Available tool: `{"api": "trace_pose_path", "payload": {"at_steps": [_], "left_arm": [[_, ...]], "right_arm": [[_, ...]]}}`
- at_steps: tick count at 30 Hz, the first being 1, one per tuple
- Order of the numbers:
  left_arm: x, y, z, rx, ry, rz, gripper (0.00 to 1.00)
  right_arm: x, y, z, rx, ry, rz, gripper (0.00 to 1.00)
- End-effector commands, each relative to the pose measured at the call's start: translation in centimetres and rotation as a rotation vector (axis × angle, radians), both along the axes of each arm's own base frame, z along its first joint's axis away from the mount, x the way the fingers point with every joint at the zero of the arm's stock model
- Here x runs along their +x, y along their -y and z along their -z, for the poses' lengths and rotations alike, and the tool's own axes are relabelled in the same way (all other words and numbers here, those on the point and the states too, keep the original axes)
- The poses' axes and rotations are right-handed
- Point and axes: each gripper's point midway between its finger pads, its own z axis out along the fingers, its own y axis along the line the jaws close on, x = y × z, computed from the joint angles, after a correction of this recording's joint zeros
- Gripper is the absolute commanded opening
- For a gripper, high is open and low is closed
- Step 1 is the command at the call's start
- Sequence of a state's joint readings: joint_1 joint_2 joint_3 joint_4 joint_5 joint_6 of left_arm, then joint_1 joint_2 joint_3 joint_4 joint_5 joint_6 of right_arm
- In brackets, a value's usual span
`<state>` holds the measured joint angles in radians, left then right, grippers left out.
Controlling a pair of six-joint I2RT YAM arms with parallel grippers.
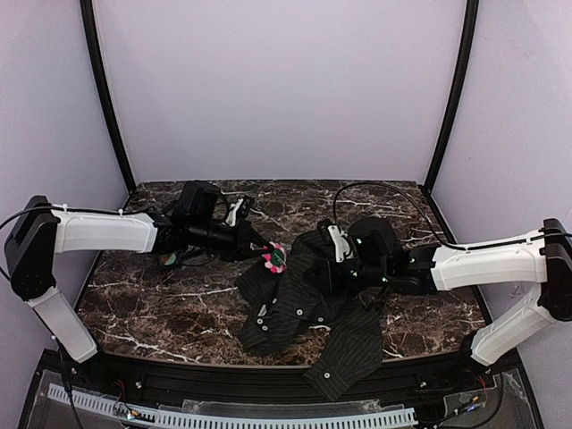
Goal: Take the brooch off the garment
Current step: Pick up the brooch from the crumpled clothing, then pass from the left arm to the right
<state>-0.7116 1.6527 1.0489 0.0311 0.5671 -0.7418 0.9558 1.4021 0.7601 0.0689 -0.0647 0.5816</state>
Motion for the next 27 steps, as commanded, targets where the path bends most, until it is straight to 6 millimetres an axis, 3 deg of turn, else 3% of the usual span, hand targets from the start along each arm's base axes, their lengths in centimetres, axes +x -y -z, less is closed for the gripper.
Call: {"api": "trace_pose_path", "payload": {"at_steps": [1,10,21,23,27], "left_arm": [[0.7,0.1,-2.8,-0.102,0.075,-0.056,0.01],[-0.2,0.4,-3.8,-0.155,0.116,-0.002,0.01],[-0.5,0.4,-4.6,-0.166,0.182,0.034,0.01],[-0.7,0.4,-5.2,-0.186,0.213,0.048,0.01],[-1.6,0.7,-6.3,-0.232,0.257,0.107,0.01]], "right_arm": [[-0.9,-1.2,-1.8,0.087,0.024,-0.056,0.15],[-0.7,-1.7,-3.0,0.139,0.049,-0.057,0.13],[-0.2,-0.7,-3.1,0.119,0.062,-0.002,0.13],[-0.2,-0.4,-3.4,0.113,0.071,0.003,0.20],[-0.2,0.3,-5.5,0.131,0.127,-0.002,0.51]]}}
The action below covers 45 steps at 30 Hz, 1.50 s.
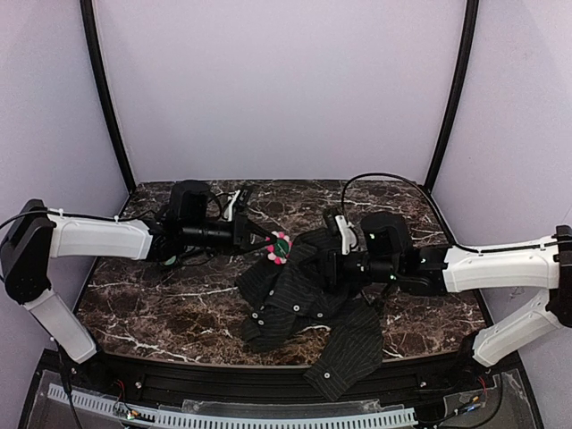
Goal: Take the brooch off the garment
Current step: Pass from the left arm to the right
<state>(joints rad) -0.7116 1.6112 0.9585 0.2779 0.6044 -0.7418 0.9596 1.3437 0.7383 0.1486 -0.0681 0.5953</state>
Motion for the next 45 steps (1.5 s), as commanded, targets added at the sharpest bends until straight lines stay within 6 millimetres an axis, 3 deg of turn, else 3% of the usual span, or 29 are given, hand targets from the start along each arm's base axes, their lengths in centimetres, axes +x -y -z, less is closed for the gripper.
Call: {"api": "trace_pose_path", "payload": {"at_steps": [1,5,10,16,25,37,45], "left_arm": [[-1.7,0.3,-3.8,-0.100,0.128,0.098,0.01],[-3.2,0.6,-5.8,-0.164,0.175,0.188,0.01],[-4.6,0.6,-7.2,-0.181,0.223,0.275,0.01],[-5.6,0.4,-7.9,-0.180,0.259,0.323,0.01],[-6.4,0.3,-8.5,-0.179,0.281,0.372,0.01],[-7.3,0.5,-8.7,-0.185,0.277,0.410,0.01],[-7.5,0.8,-8.6,-0.183,0.271,0.423,0.01]], "right_arm": [[-0.2,0.8,-3.2,0.040,0.086,0.000,0.59],[-1.0,1.3,-5.7,0.090,0.143,-0.050,0.84],[-1.6,1.3,-7.6,0.112,0.186,-0.118,0.92],[-1.5,0.7,-8.0,0.067,0.210,-0.154,0.79],[-1.4,-1.6,-8.5,0.070,0.227,-0.247,0.78],[-1.5,-3.3,-8.6,0.135,0.220,-0.301,0.62],[-1.6,-4.2,-8.0,0.160,0.185,-0.338,0.42]]}}
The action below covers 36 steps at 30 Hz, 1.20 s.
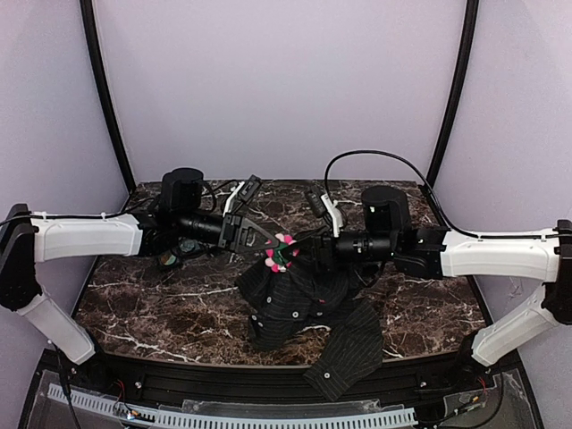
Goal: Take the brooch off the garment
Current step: Pass from the left arm to the right, then pass from the right arm to the left
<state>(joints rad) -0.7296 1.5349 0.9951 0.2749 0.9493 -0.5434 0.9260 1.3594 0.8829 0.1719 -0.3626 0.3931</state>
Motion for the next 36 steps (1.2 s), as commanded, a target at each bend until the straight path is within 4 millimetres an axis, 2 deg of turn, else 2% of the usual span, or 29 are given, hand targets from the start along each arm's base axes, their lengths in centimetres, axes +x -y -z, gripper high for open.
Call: {"api": "trace_pose_path", "payload": {"at_steps": [1,3,6,7,8,10,12,14,16,21,29,36], "left_arm": [[-0.8,0.0,-2.7,-0.047,0.063,0.032,0.01],[-0.8,0.0,-2.7,-0.047,0.065,0.027,0.01],[-0.6,0.0,-2.6,-0.042,0.062,0.018,0.03],[-0.5,0.0,-2.5,-0.039,0.060,0.011,0.13],[-0.5,0.0,-2.4,-0.039,0.059,0.009,0.18],[-0.4,0.0,-2.3,-0.037,0.057,0.002,0.41],[-0.3,0.0,-2.2,-0.037,0.054,-0.002,0.53],[-0.3,0.1,-2.1,-0.036,0.050,-0.006,0.60],[-0.3,0.1,-1.9,-0.033,0.047,-0.007,0.61],[-0.5,0.4,-1.6,-0.028,0.036,0.006,0.57],[-0.7,0.7,-1.6,-0.037,0.028,0.014,0.34],[-0.7,1.0,-1.4,-0.038,0.015,0.025,0.28]], "right_arm": [[0.1,-0.7,-1.0,0.046,0.001,-0.032,0.38],[0.1,-0.7,-1.0,0.055,-0.003,-0.035,0.26],[0.2,-0.5,-1.3,0.082,-0.011,-0.026,0.00],[0.3,-0.4,-1.6,0.101,-0.013,-0.020,0.00],[0.2,-0.3,-1.9,0.120,-0.015,-0.019,0.00],[0.3,0.0,-2.1,0.148,-0.018,-0.005,0.00],[0.6,0.3,-2.2,0.162,-0.018,0.017,0.00],[0.7,0.5,-2.3,0.171,-0.015,0.034,0.00],[0.8,0.7,-2.6,0.185,-0.011,0.046,0.00],[1.1,1.2,-3.1,0.211,-0.006,0.078,0.00],[1.6,1.4,-2.7,0.212,-0.021,0.106,0.00],[2.0,1.4,-2.5,0.204,-0.023,0.127,0.00]]}}
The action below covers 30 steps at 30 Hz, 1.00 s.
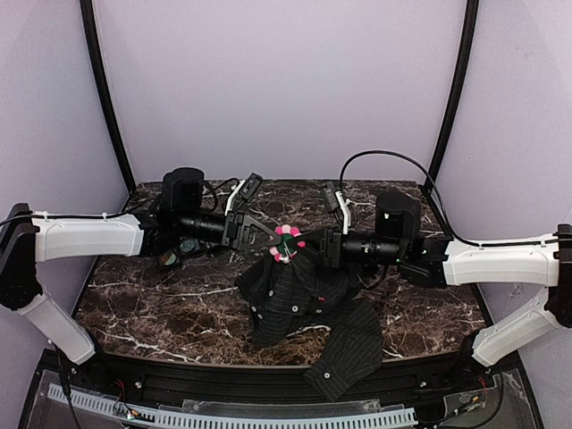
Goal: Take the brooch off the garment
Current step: Pass from the right arm to the left
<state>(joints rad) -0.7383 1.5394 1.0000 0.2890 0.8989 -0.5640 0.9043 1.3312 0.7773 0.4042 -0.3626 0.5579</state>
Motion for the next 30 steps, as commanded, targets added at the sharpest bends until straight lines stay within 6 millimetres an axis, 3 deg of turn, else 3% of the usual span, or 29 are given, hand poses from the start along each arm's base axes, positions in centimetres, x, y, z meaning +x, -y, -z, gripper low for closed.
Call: {"api": "trace_pose_path", "payload": {"at_steps": [1,11,20,25,30], "left_arm": [[-1.4,0.7,-1.3,-0.040,0.016,0.070,0.28],[-1.8,1.3,-1.0,-0.035,0.003,0.088,0.27],[-1.9,1.7,-1.0,-0.041,-0.001,0.090,0.03],[-1.7,1.7,-1.2,-0.048,0.005,0.067,0.01],[-1.6,1.6,-1.7,-0.064,0.019,0.041,0.01]], "right_arm": [[1.5,0.6,-0.9,0.032,0.032,0.079,0.00],[2.1,0.9,-0.7,0.019,0.030,0.117,0.00],[2.5,1.3,-0.6,0.014,0.024,0.150,0.00],[2.3,1.0,-0.3,0.015,0.012,0.132,0.00],[0.5,0.2,-0.6,0.056,0.006,0.021,0.22]]}}
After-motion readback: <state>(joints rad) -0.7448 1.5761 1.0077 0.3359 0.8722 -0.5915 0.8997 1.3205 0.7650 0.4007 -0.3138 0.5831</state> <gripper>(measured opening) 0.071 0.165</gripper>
